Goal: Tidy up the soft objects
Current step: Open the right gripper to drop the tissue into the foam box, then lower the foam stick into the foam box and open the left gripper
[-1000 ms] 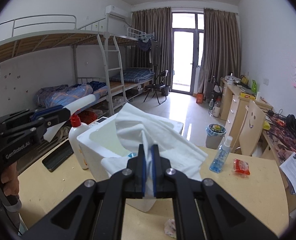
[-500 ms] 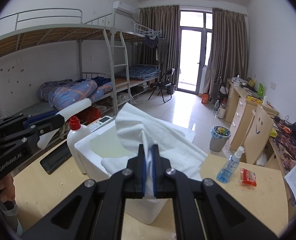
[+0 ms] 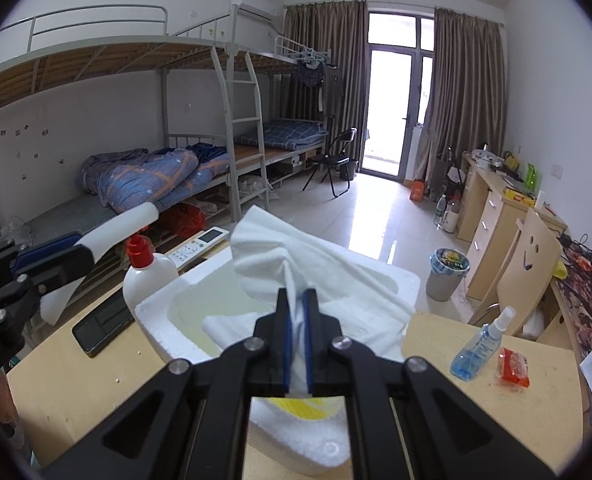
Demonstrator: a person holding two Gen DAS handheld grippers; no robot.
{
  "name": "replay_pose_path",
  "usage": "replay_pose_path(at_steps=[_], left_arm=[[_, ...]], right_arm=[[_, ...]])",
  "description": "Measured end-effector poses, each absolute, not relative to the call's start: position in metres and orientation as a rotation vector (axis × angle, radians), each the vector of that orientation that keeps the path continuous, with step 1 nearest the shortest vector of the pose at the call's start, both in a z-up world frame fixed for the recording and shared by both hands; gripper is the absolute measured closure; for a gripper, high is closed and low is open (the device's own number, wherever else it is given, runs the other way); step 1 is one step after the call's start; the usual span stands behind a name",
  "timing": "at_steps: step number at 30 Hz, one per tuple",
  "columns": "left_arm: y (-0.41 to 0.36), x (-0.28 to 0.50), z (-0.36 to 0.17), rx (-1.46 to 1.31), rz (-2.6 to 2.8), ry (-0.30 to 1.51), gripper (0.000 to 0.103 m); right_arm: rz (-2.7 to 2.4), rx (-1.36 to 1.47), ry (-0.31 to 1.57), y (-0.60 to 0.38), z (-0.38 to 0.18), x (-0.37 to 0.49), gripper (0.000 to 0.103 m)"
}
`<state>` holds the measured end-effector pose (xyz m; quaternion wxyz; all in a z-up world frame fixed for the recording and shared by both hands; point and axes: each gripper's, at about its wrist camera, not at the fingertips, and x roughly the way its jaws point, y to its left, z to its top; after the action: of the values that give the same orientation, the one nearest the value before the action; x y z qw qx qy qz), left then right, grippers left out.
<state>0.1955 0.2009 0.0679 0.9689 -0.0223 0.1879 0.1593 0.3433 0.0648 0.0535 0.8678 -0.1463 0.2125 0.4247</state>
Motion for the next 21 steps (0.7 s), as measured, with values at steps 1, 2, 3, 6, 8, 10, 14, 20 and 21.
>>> replay_pose_path(at_steps=[1, 2, 3, 6, 8, 10, 14, 20, 21], left_arm=[[0.201, 0.195, 0.068, -0.045, 0.322, 0.379, 0.086], [0.201, 0.195, 0.067, -0.045, 0.323, 0.379, 0.086], [0.201, 0.195, 0.067, -0.045, 0.325, 0.379, 0.086], [0.2, 0.195, 0.066, -0.048, 0.329, 0.38, 0.086], [0.2, 0.195, 0.064, -0.05, 0.329, 0.381, 0.086], [0.201, 0.195, 0.063, -0.054, 0.329, 0.383, 0.086], [0.203, 0.195, 0.062, -0.065, 0.332, 0.388, 0.086], [0.202, 0.195, 0.064, -0.065, 0.325, 0.389, 0.086], [0.201, 0.196, 0.064, -0.065, 0.321, 0.39, 0.086]], right_arm=[[0.891, -0.302, 0.45, 0.065, 0.053, 0.345, 0.095], [0.894, -0.3, 0.457, 0.066, 0.052, 0.346, 0.095], [0.898, -0.302, 0.463, 0.068, 0.051, 0.347, 0.095], [0.895, -0.305, 0.473, 0.069, 0.049, 0.349, 0.094], [0.896, -0.292, 0.492, 0.069, 0.048, 0.353, 0.085], [0.895, -0.289, 0.498, 0.067, 0.048, 0.356, 0.072], [0.886, -0.276, 0.487, 0.061, 0.049, 0.354, 0.034], [0.89, -0.266, 0.456, 0.052, 0.057, 0.346, 0.02], [0.887, -0.267, 0.448, 0.049, 0.059, 0.343, 0.019]])
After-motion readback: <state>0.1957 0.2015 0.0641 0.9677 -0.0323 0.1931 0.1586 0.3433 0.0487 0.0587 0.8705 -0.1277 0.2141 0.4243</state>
